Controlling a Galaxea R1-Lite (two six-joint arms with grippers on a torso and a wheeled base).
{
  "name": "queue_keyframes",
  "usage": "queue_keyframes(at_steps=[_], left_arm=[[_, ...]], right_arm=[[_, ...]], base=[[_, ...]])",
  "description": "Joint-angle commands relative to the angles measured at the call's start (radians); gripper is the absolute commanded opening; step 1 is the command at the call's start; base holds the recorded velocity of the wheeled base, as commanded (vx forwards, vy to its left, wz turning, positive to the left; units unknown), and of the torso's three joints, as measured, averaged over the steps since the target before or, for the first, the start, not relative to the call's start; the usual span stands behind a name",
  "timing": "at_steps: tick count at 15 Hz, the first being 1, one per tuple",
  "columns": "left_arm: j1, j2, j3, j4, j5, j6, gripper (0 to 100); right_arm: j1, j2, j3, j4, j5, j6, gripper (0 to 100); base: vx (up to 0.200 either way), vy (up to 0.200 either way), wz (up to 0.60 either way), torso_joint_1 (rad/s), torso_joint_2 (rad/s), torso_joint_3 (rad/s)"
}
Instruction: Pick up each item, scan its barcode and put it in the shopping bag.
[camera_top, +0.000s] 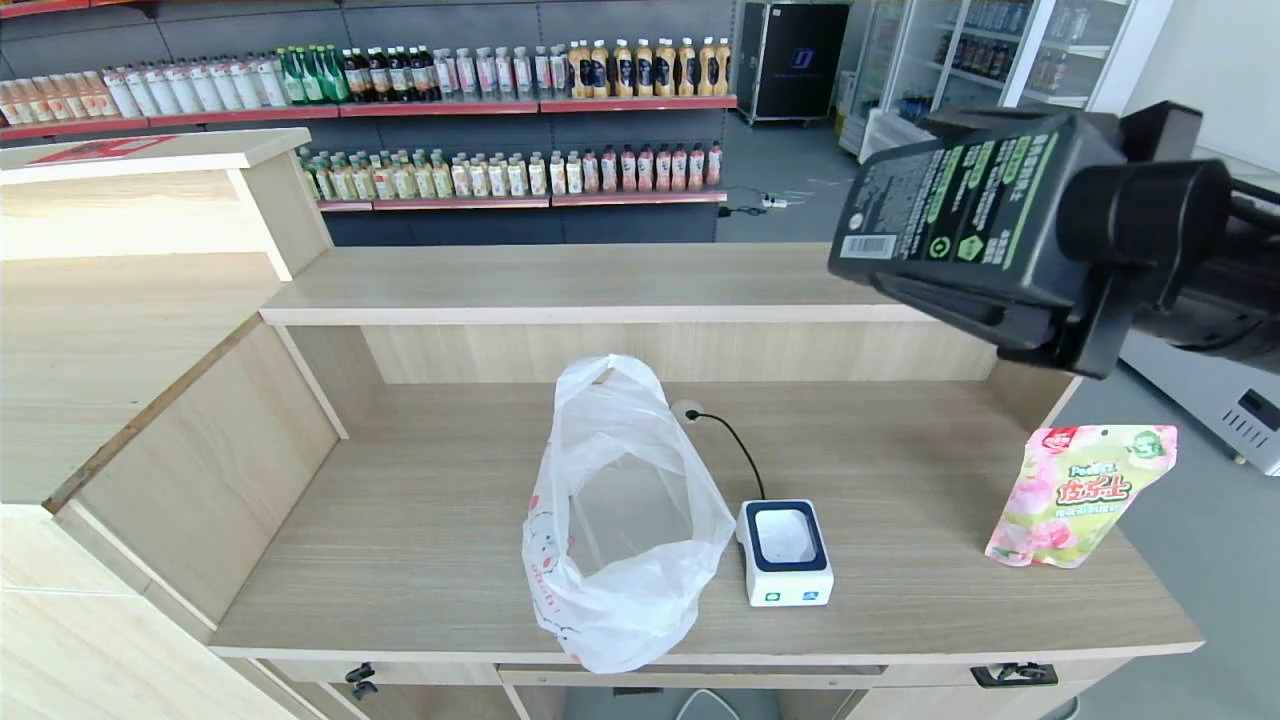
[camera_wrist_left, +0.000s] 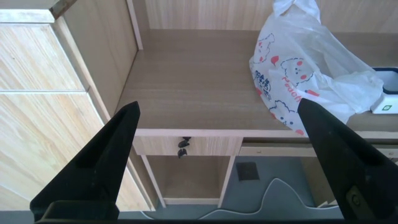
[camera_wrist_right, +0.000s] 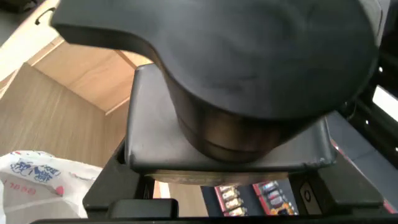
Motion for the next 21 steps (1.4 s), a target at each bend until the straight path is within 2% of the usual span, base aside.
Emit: queue_keyframes(at_steps=[1, 3, 6, 9, 10, 11, 14, 15, 17, 21], left_arm=[[0.000, 0.002, 0.000, 0.000, 0.000, 0.000, 100], [0.000, 0.002, 0.000, 0.000, 0.000, 0.000, 100], [0.000, 0.000, 0.000, 0.000, 0.000, 0.000, 100], [0.000, 0.002, 0.000, 0.000, 0.000, 0.000, 100], [0.000, 0.000, 0.000, 0.000, 0.000, 0.000, 100], [0.000, 0.002, 0.000, 0.000, 0.000, 0.000, 100], [0.000, 0.002, 0.000, 0.000, 0.000, 0.000, 100], [0.000, 0.002, 0.000, 0.000, 0.000, 0.000, 100], [0.000, 0.002, 0.000, 0.000, 0.000, 0.000, 100], [0.000, 0.002, 0.000, 0.000, 0.000, 0.000, 100]], right_arm=[[-0.240, -0.151, 0.021, 0.062, -0.102, 0.273, 0], [-0.358, -0.157, 0.035, 0.119, -0.242, 0.560, 0], [-0.395, -0.160, 0.032, 0.412, -0.490, 0.764, 0], [-0.383, -0.122, 0.028, 0.717, -0.775, 0.903, 0], [-0.381, -0.122, 0.028, 0.725, -0.782, 0.909, 0], [-0.328, -0.097, 0.035, 0.822, -0.949, 1.038, 0], [-0.273, -0.067, 0.060, 0.874, -1.288, 1.037, 0], [-0.271, -0.070, 0.060, 0.910, -1.337, 1.021, 0], [-0.269, -0.079, 0.071, 0.915, -1.345, 0.986, 0], [-0.250, -0.071, 0.084, 0.903, -1.272, 0.941, 0]], base=[[0.000, 0.000, 0.00, 0.000, 0.00, 0.000], [0.000, 0.000, 0.00, 0.000, 0.00, 0.000], [0.000, 0.000, 0.00, 0.000, 0.00, 0.000], [0.000, 0.000, 0.00, 0.000, 0.00, 0.000], [0.000, 0.000, 0.00, 0.000, 0.00, 0.000], [0.000, 0.000, 0.00, 0.000, 0.00, 0.000], [0.000, 0.000, 0.00, 0.000, 0.00, 0.000], [0.000, 0.000, 0.00, 0.000, 0.00, 0.000], [0.000, 0.000, 0.00, 0.000, 0.00, 0.000], [0.000, 0.000, 0.45, 0.001, 0.00, 0.002]])
